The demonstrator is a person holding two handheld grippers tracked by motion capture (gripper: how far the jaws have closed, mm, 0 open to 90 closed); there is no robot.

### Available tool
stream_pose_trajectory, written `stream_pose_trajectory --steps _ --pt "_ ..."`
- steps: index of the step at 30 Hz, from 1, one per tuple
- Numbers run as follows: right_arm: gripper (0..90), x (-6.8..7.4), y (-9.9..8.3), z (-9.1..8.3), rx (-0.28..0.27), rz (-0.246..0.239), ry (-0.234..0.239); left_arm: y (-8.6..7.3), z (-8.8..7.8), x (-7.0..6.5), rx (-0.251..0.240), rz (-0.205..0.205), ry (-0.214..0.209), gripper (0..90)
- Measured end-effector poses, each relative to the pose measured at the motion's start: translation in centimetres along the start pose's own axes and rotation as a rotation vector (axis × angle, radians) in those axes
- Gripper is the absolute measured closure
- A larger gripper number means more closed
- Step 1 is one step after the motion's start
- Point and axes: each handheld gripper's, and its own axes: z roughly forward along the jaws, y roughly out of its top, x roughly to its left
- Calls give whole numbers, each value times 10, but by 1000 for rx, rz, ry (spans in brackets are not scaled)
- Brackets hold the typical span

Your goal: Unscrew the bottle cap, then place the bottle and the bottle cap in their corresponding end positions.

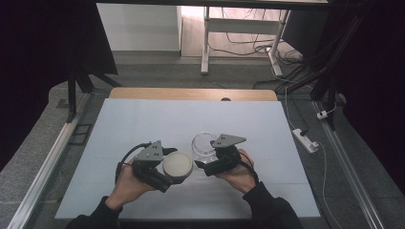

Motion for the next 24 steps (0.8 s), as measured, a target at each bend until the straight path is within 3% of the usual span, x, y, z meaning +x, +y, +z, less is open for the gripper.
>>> stream_pose_trajectory --steps 7,24 --pt "70 -5 3 1 -8 7 -15 -5 9 -2 -6 24 -6 81" --pt "70 -27 9 21 -7 35 -62 -23 46 2 16 14 -58 81"
